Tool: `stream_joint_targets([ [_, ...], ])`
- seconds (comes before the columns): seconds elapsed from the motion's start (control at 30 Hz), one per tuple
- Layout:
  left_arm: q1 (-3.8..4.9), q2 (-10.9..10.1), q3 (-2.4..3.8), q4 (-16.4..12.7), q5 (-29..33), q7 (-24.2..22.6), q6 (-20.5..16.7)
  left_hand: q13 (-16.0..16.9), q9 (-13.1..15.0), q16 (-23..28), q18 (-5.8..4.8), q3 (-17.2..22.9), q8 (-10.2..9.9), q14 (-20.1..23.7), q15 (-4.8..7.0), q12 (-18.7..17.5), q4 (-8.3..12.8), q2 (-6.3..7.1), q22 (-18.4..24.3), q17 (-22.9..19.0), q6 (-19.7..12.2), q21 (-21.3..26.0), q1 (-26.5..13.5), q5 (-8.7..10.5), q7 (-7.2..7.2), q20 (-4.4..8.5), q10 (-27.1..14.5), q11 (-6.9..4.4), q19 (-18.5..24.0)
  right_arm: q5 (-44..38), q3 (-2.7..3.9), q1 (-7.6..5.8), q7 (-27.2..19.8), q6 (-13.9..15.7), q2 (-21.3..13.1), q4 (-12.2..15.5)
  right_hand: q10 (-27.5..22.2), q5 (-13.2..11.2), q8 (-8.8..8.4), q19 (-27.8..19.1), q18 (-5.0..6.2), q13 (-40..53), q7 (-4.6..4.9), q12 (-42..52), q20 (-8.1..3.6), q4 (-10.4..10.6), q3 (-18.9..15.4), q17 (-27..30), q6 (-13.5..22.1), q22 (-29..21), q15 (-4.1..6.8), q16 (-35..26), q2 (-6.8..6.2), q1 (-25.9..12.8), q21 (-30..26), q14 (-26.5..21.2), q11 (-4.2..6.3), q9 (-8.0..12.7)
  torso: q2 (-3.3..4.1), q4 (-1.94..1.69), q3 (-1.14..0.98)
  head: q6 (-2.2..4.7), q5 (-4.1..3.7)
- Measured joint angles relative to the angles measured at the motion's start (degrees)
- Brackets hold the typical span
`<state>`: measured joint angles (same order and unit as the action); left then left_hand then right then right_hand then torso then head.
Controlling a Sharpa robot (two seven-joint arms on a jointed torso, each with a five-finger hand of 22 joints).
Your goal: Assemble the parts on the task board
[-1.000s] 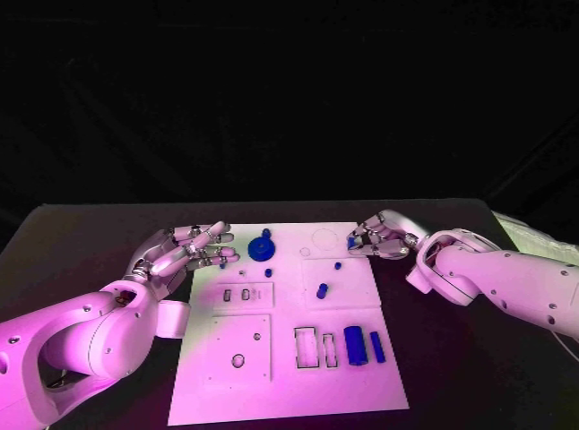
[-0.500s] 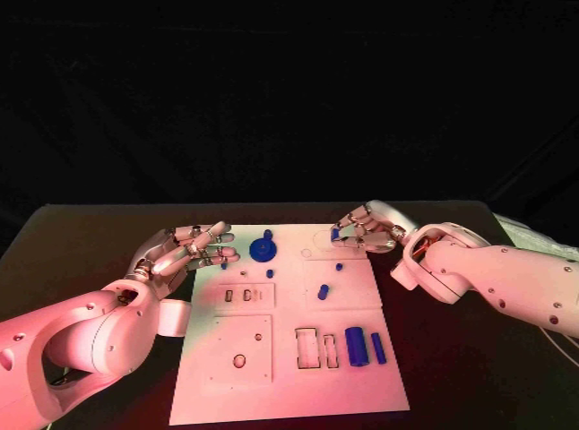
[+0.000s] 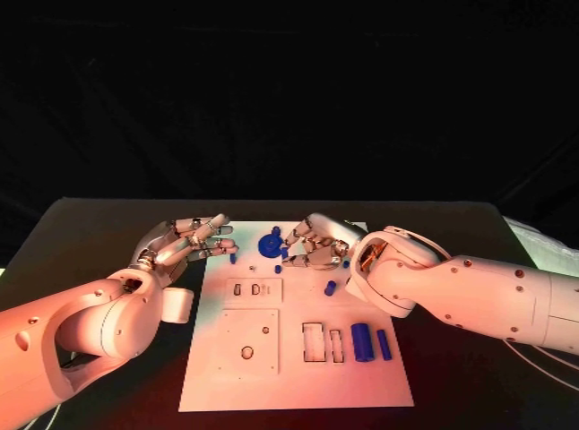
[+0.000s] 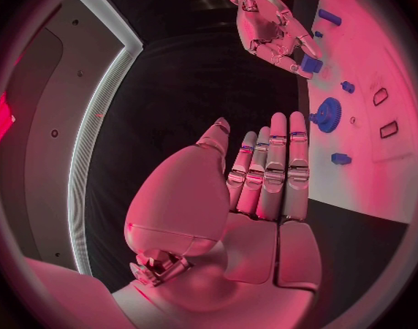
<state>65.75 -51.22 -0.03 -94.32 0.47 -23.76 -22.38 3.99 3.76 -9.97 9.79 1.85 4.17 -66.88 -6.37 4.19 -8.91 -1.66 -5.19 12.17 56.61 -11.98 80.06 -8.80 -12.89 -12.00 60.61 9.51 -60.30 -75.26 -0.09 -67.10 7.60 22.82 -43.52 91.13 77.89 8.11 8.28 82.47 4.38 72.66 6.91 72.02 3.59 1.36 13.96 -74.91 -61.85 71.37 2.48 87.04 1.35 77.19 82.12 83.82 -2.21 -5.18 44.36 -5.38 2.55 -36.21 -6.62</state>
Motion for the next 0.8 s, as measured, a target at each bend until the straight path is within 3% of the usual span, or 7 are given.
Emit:
stream_joint_targets([
  [0.1,-0.01,0.07,0.0,0.3,0.17,-0.02,0.01,0.0,0.0,0.0,0.0,0.0,0.0,0.0,0.0,0.0,0.0,0.0,0.0,0.0,0.0,0.0,0.0,0.0,0.0,0.0,0.0,0.0,0.0,-3.06,-0.23,0.67,2.05,-0.23,1.74,-0.06,-0.12,0.12,-0.08,-0.11,0.0,-0.05,-0.01,-0.83,-0.11,0.07,0.07,0.0,0.01,-0.23,0.0,0.0,-0.15,-0.33,0.0,0.0,0.51,0.0,-0.21,-0.07,0.12,-0.41,0.34],
  [0.33,-0.03,0.1,0.0,0.65,1.65,-0.02,0.07,0.0,0.0,0.0,0.0,0.16,0.0,0.0,0.0,0.0,0.16,0.0,0.0,0.06,0.0,0.0,0.0,0.0,0.0,-0.2,0.0,0.0,-0.2,-7.61,-0.45,2.53,5.28,-1.07,4.5,-0.68,-0.04,0.28,-0.06,-0.21,0.01,-0.85,-0.03,-1.32,-0.2,0.23,0.22,0.0,0.03,-0.32,0.0,-0.28,-0.18,-0.59,0.0,0.0,0.61,0.0,-0.44,-0.18,0.33,-0.91,0.89],
  [0.8,-0.03,0.11,0.0,0.53,3.16,0.03,0.47,0.0,0.0,0.0,0.0,0.16,0.0,0.0,0.0,0.0,0.15,0.0,-0.01,0.06,0.0,0.0,0.0,0.0,0.0,-0.2,0.0,0.0,-0.2,-10.91,-0.61,4.22,7.8,-1.98,7.34,-2.36,-0.04,0.28,0.04,-0.21,0.01,-0.91,-0.21,-1.32,-0.2,0.23,0.21,0.0,0.2,-0.32,0.0,-0.34,-0.56,-0.97,0.0,0.0,0.61,-0.06,-0.44,-0.19,0.3,-1.3,2.2],
])
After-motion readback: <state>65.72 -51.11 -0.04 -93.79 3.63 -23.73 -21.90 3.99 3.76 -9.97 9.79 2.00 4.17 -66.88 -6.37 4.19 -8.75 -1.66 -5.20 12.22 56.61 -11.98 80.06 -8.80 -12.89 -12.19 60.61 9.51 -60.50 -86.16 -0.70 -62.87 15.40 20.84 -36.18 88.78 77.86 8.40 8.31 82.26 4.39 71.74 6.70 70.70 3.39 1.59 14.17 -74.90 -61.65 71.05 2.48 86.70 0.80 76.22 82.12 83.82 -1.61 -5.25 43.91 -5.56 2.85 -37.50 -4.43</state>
